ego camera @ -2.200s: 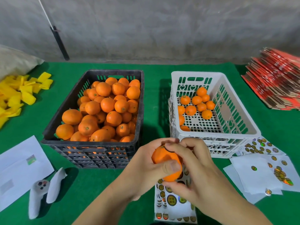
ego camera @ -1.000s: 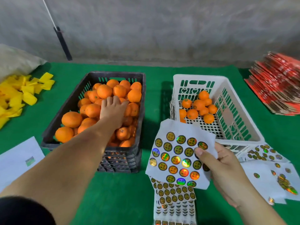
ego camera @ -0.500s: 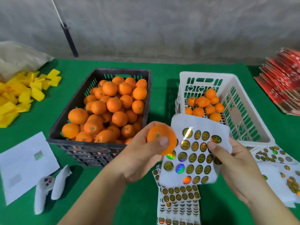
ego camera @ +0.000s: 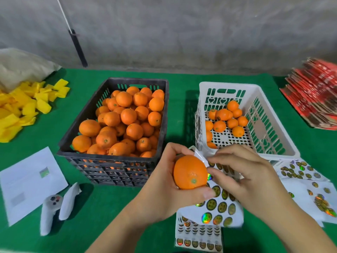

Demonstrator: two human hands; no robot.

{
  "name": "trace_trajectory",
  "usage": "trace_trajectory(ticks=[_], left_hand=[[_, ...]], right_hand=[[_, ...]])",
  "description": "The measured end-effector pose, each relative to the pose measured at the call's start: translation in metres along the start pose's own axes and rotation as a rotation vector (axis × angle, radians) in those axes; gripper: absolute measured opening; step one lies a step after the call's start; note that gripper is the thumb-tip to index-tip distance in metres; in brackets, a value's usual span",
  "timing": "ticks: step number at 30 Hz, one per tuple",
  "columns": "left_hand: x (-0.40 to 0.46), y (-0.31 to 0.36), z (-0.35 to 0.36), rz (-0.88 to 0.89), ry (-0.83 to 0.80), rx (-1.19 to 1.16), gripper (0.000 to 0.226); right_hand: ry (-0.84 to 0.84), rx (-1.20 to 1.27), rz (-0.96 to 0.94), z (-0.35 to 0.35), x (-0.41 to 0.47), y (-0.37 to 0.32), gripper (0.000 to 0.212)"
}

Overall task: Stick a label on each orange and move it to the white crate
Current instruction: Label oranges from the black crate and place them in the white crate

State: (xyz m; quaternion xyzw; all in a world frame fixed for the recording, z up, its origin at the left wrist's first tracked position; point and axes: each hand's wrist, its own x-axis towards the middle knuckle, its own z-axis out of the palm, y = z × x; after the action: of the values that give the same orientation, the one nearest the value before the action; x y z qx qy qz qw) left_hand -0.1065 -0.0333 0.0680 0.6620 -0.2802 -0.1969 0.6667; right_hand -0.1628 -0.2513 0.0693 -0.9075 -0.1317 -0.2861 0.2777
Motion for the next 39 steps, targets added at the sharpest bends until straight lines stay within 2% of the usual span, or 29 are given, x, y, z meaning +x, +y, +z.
trace_trajectory(ticks=[7,10,12,13,16,20,22,25,29,33,35,37,39], left_hand=[[-0.008,0.001,0.004,0.009,-0.041,0.078,0.077],[-0.01,0.001,0.006,0.012,-0.034,0.112,0.08],[-0.011,0.002,0.006,0.012,-0.038,0.201,0.084],[-0.011,0.004,0.007,0.013,-0.041,0.252,0.085],[-0.008,0.007,0.012,0.032,-0.059,0.325,0.076],[-0.005,0.005,0.012,0.019,-0.074,0.326,0.054],[-0.004,0.002,0.011,-0.017,-0.066,0.316,0.058],[-0.002,-0.002,0.01,-0.054,-0.087,0.27,0.063],[0.004,-0.004,0.015,-0.079,-0.096,0.264,0.078],[0.007,-0.006,0.015,-0.123,-0.163,0.139,0.089],[0.008,-0.001,0.011,-0.149,-0.248,0.007,0.085],[0.012,0.005,0.012,-0.187,-0.388,-0.245,0.08],[0.019,0.012,0.012,-0.25,-0.443,-0.532,0.083]], right_hand=[[-0.053,0.108,0.073,-0.006,-0.006,-0.005,0.008],[0.113,0.183,0.217,-0.013,-0.005,-0.011,0.017],[0.265,0.093,0.168,-0.018,-0.003,-0.023,0.013],[0.278,0.038,0.095,-0.018,-0.003,-0.03,0.01],[0.088,-0.044,-0.117,-0.009,-0.009,-0.042,0.018],[-0.108,-0.024,-0.113,-0.01,-0.014,-0.041,0.034],[-0.179,-0.07,-0.114,-0.014,-0.017,-0.04,0.044],[-0.268,-0.109,-0.081,-0.019,-0.018,-0.042,0.048],[-0.335,-0.04,0.113,-0.018,-0.014,-0.051,0.041],[-0.264,0.038,0.153,-0.016,-0.012,-0.054,0.038],[-0.242,0.041,0.132,-0.018,-0.008,-0.05,0.038],[-0.205,-0.016,0.038,-0.02,-0.003,-0.042,0.039],[-0.214,-0.046,-0.065,-0.019,0.001,-0.033,0.048]])
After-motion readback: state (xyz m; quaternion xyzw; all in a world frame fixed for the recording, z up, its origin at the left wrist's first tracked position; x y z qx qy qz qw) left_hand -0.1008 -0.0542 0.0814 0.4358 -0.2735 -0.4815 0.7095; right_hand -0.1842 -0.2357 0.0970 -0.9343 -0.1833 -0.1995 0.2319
